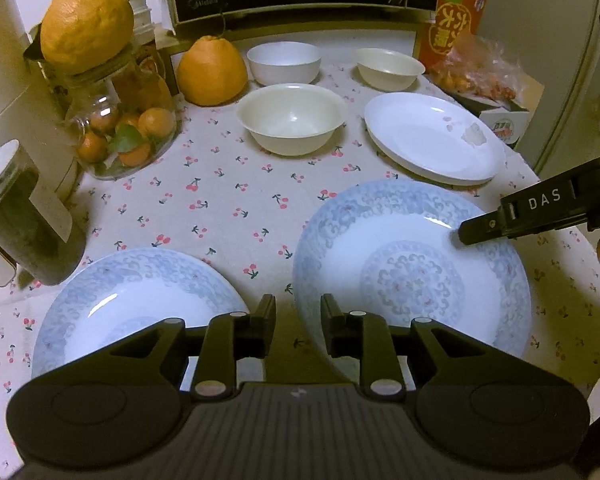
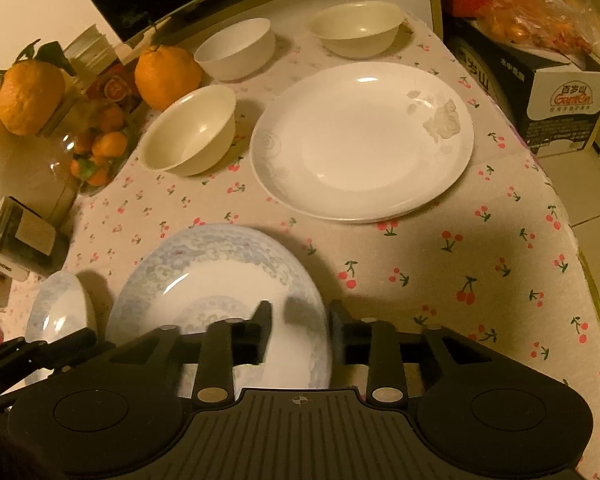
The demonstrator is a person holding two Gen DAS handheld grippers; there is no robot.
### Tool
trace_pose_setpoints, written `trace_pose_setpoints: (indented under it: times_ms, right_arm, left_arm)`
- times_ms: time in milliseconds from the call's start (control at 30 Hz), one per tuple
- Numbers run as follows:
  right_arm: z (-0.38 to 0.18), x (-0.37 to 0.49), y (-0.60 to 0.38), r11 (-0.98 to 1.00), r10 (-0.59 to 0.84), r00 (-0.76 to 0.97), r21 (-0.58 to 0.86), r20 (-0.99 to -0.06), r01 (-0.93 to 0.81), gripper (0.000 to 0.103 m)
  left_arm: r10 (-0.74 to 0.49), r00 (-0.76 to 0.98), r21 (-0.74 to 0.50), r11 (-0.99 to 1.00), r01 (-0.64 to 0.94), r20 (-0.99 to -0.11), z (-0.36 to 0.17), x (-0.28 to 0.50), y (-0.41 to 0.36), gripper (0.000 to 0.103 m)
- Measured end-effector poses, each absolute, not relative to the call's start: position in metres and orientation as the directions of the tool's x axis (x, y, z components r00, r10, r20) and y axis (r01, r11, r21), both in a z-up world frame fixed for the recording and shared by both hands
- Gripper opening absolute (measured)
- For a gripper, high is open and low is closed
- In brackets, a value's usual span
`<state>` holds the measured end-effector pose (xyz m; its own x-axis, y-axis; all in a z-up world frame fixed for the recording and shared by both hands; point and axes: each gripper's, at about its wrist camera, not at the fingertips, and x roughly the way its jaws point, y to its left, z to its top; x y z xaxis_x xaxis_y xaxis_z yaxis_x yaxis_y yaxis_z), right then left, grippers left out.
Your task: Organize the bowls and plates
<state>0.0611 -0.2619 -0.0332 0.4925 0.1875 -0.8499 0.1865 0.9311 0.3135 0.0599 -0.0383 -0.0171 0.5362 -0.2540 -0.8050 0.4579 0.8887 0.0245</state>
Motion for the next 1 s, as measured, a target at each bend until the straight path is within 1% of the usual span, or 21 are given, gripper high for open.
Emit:
trace_pose_setpoints:
  times_ms: [33,67,133,167,200,233,267,300,333,400,500,533,600,767,1000]
  right_arm:
    - [-0.032,0.061,-0.261,0.931,0.189,0.495,0.315,-0.848,0.184,0.043]
    - [-0.031,0.061,-0.259,0.931,0.189,0.497,0.315,-0.847,0.182,0.048]
    - [-0.028,0.060,-0.256,0.933,0.189,0.506,0.315,-0.842,0.176,0.054]
    - [-0.026,0.059,-0.255,0.933,0.188,0.510,0.314,-0.840,0.174,0.056]
    - [-0.025,0.059,-0.254,0.934,0.188,0.513,0.314,-0.837,0.171,0.061]
    - [-0.023,0.058,-0.252,0.933,0.190,0.519,0.317,-0.834,0.168,0.063]
    - [-0.022,0.058,-0.251,0.932,0.194,0.524,0.322,-0.829,0.164,0.068]
    - [-0.021,0.058,-0.250,0.931,0.201,0.528,0.328,-0.825,0.158,0.072]
    - [-0.020,0.058,-0.249,0.932,0.203,0.531,0.329,-0.823,0.155,0.075]
    - [-0.017,0.058,-0.244,0.933,0.209,0.541,0.332,-0.814,0.140,0.082]
    - [-0.012,0.057,-0.237,0.930,0.233,0.552,0.349,-0.800,0.113,0.088]
    - [-0.011,0.057,-0.233,0.930,0.240,0.555,0.352,-0.797,0.104,0.089]
    - [-0.008,0.057,-0.227,0.932,0.248,0.560,0.353,-0.791,0.085,0.092]
    - [-0.002,0.059,-0.206,0.939,0.262,0.571,0.343,-0.778,0.037,0.094]
    - [0.001,0.062,-0.178,0.948,0.269,0.579,0.317,-0.770,-0.018,0.094]
  left_arm:
    - [-0.255,0.538,0.023,0.890,0.456,-0.803,-0.016,0.059,-0.038,0.025]
    - [-0.258,0.539,0.020,0.890,0.455,-0.802,-0.015,0.058,-0.037,0.027]
    - [-0.264,0.543,0.013,0.892,0.453,-0.797,-0.012,0.057,-0.035,0.031]
    - [-0.266,0.545,0.011,0.892,0.452,-0.795,-0.011,0.056,-0.034,0.036]
    - [-0.268,0.549,0.009,0.893,0.450,-0.792,-0.010,0.055,-0.033,0.045]
    - [-0.270,0.554,0.007,0.895,0.446,-0.788,-0.008,0.054,-0.031,0.050]
    - [-0.271,0.561,0.005,0.898,0.441,-0.783,-0.007,0.053,-0.029,0.061]
    - [-0.271,0.567,0.004,0.900,0.435,-0.778,-0.005,0.053,-0.027,0.067]
    - [-0.269,0.573,0.004,0.903,0.429,-0.774,-0.004,0.052,-0.025,0.070]
    - [-0.263,0.582,0.003,0.909,0.416,-0.770,-0.001,0.052,-0.020,0.078]
    - [-0.256,0.596,-0.003,0.920,0.392,-0.761,0.002,0.052,-0.011,0.088]
    - [-0.254,0.601,-0.006,0.924,0.383,-0.758,0.003,0.052,-0.007,0.090]
    - [-0.244,0.608,-0.008,0.931,0.365,-0.755,0.004,0.052,0.000,0.097]
    - [-0.213,0.622,0.000,0.946,0.324,-0.753,0.005,0.054,0.018,0.102]
    - [-0.148,0.633,0.027,0.966,0.258,-0.760,0.002,0.055,0.047,0.102]
